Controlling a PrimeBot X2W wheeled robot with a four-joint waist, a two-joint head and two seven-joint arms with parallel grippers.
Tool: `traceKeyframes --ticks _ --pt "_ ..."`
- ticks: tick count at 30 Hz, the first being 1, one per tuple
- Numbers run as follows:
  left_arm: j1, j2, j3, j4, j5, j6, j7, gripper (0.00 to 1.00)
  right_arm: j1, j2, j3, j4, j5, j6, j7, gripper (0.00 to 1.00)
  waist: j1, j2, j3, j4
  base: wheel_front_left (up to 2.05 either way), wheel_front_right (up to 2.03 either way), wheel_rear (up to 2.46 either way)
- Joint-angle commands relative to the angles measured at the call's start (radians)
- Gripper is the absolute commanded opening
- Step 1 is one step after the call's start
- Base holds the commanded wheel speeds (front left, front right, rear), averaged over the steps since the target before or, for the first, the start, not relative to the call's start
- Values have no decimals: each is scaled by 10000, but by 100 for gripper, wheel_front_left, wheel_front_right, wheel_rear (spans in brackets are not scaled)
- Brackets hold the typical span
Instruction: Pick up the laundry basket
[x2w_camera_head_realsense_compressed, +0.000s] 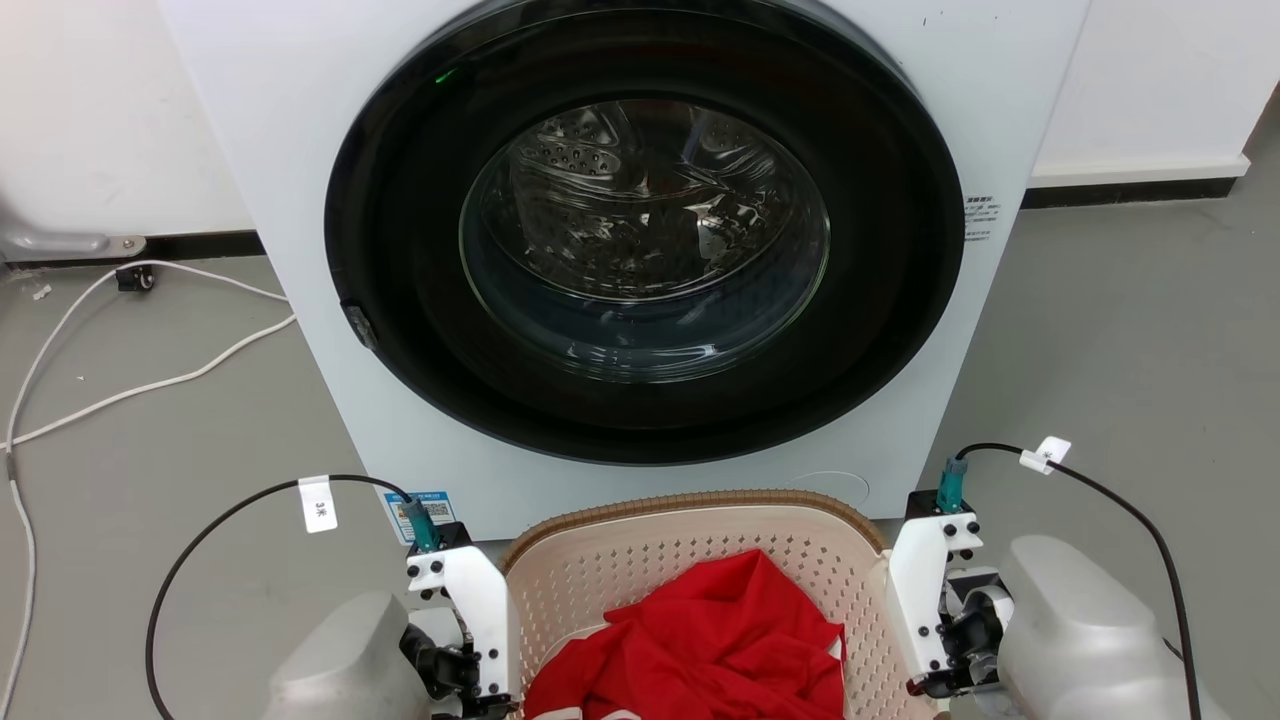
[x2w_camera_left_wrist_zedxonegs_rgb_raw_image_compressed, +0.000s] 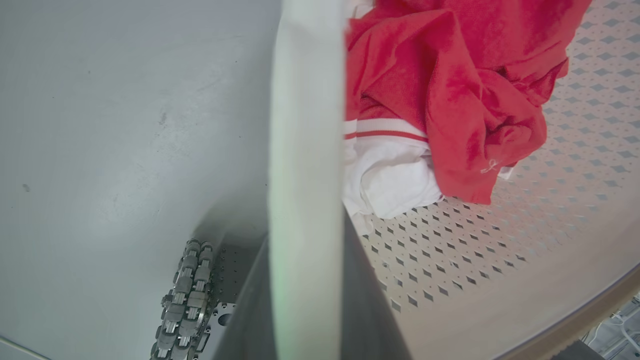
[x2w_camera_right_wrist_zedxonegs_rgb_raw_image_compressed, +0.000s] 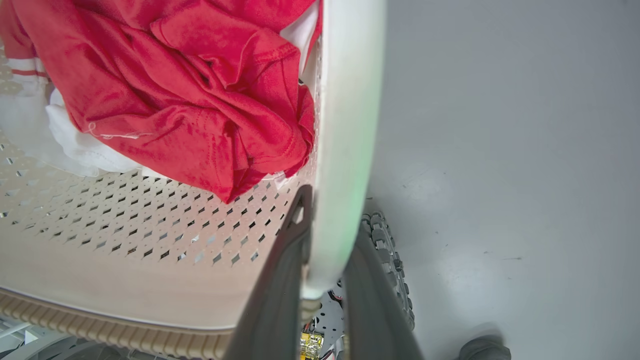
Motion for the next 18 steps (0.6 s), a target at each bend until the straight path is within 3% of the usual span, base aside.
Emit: traceKeyframes --ticks 1,18 --pt "9 36 -23 -28 -57 -101 -47 0 -111 -53 11 28 -133 -17 2 0 0 0 -6 5 0 0 0" --pt "92 -7 -162 13 -232 -101 -155 0 -81 -31 -222 26 -364 -16 24 0 0 0 -53 81 0 0 0"
